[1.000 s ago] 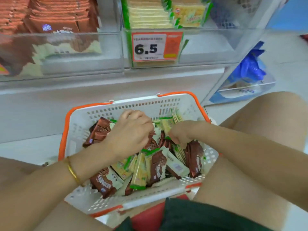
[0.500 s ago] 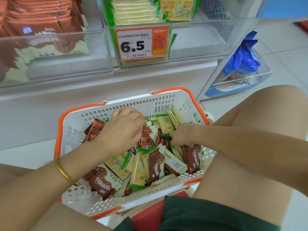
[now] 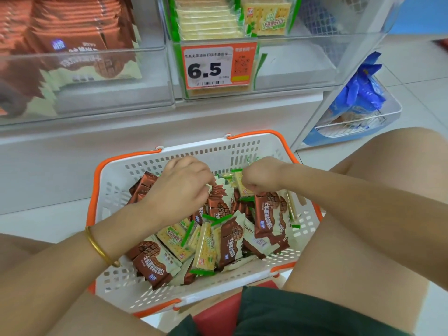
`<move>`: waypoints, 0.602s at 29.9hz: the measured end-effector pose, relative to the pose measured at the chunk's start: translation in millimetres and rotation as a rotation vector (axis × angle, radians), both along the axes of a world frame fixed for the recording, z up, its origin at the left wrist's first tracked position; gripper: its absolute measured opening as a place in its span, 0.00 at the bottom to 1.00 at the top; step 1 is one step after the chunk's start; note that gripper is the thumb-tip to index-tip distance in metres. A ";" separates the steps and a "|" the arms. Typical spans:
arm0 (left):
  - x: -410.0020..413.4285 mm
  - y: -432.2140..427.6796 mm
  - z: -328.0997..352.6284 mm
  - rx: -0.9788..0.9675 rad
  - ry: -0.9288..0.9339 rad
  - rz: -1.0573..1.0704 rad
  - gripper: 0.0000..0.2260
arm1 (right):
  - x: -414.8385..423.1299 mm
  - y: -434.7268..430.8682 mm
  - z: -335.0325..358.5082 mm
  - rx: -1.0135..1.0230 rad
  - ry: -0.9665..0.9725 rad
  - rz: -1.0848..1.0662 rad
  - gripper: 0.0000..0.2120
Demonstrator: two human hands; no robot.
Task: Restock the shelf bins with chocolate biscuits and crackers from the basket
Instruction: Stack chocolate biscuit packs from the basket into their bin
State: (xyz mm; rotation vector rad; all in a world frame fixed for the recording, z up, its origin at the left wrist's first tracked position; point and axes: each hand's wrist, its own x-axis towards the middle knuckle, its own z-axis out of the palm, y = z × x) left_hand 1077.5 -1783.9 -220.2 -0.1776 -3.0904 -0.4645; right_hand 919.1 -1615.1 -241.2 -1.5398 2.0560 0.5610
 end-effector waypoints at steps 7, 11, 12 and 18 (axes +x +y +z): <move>-5.2 -3.2 11.4 0.090 -0.238 0.118 0.23 | 5.9 -17.8 47.3 -0.355 -0.198 -0.087 0.07; -12.7 -29.1 33.2 0.225 -0.291 0.213 0.20 | 14.8 -31.2 80.1 -0.653 -0.377 -0.208 0.08; -13.0 -38.1 41.5 0.231 -0.281 0.234 0.16 | 16.9 -36.0 85.0 -0.724 -0.467 -0.260 0.07; 4.6 -77.8 97.0 0.475 -0.159 0.345 0.09 | 30.4 -79.2 120.1 -0.757 -0.441 -0.290 0.13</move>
